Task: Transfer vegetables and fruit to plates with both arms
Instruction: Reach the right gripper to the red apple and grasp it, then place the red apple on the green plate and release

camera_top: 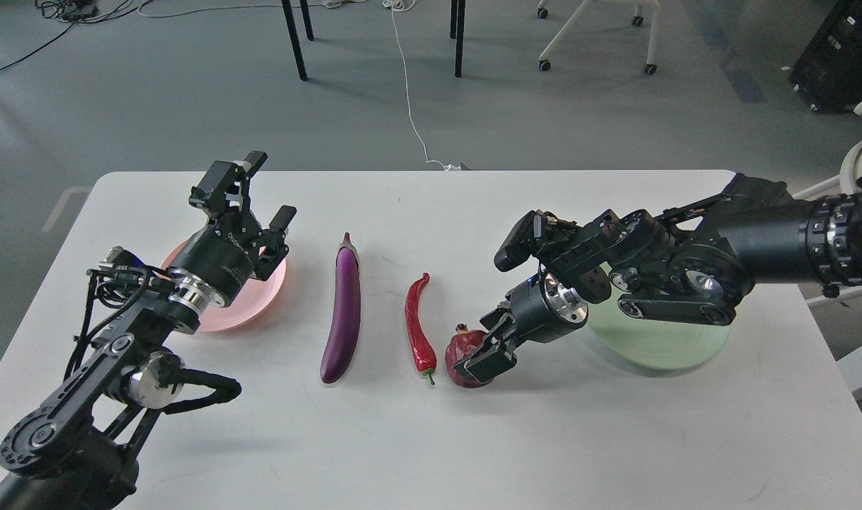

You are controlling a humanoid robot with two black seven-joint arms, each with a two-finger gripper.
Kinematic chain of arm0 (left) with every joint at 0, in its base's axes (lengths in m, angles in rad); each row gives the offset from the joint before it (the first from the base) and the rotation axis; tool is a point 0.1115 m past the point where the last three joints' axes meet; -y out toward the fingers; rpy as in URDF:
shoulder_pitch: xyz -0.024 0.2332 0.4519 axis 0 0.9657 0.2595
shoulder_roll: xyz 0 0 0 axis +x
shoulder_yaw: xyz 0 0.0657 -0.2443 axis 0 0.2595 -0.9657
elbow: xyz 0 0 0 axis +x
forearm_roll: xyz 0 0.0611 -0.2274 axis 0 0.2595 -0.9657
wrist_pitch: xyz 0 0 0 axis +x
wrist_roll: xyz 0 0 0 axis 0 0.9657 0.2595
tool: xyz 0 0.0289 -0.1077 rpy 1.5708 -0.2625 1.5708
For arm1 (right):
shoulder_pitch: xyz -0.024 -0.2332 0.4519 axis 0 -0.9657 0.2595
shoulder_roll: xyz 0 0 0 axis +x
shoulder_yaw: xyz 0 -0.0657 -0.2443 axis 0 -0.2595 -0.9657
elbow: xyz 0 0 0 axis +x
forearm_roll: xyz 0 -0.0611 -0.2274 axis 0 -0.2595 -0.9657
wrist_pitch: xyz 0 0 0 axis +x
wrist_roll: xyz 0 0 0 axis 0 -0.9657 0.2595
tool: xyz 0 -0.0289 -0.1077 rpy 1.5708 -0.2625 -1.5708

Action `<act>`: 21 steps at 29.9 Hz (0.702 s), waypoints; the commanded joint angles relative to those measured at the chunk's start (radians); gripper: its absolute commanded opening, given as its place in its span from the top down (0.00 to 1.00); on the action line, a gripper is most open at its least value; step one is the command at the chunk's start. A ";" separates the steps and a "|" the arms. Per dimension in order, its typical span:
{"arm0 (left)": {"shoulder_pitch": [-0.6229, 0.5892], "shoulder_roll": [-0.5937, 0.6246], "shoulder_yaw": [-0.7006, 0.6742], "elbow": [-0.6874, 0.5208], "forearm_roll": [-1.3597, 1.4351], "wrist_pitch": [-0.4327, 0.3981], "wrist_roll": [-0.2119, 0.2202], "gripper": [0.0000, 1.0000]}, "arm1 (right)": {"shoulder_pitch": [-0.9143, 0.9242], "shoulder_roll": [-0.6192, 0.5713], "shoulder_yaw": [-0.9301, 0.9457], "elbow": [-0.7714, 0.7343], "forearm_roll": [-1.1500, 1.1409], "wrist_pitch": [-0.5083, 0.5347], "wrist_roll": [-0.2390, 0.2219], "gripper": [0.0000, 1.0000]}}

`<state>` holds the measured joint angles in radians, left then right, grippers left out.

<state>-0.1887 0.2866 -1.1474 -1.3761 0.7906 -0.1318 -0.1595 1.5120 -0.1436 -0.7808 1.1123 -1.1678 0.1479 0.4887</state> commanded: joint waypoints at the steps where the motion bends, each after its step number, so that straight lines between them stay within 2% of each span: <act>1: 0.002 0.000 0.000 0.000 -0.001 0.000 0.000 0.02 | -0.016 0.022 -0.001 -0.006 0.040 -0.008 0.000 0.10; 2: 0.002 0.000 0.000 0.000 -0.001 0.000 -0.002 0.02 | -0.021 0.028 -0.003 -0.009 0.046 -0.007 0.000 0.14; 6: 0.002 0.002 0.000 0.000 -0.001 0.000 0.000 0.02 | -0.022 0.044 -0.017 -0.037 0.048 -0.005 0.000 0.46; 7: 0.002 0.002 0.000 0.000 -0.001 0.000 0.000 0.02 | -0.021 0.048 -0.027 -0.040 0.048 -0.005 0.000 0.50; 13: 0.000 0.000 0.000 0.000 -0.001 0.000 0.000 0.02 | -0.006 0.045 -0.044 -0.037 0.048 -0.004 0.000 0.61; 17: 0.000 0.000 0.000 0.000 0.001 0.000 0.000 0.02 | 0.033 0.012 -0.041 -0.029 0.050 -0.005 0.000 0.61; 21: 0.000 0.000 0.000 0.000 0.001 0.000 0.000 0.02 | 0.138 -0.091 -0.043 0.010 0.031 -0.001 0.000 0.60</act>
<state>-0.1887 0.2871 -1.1474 -1.3761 0.7914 -0.1320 -0.1595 1.5833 -0.1671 -0.8232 1.0983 -1.1205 0.1436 0.4886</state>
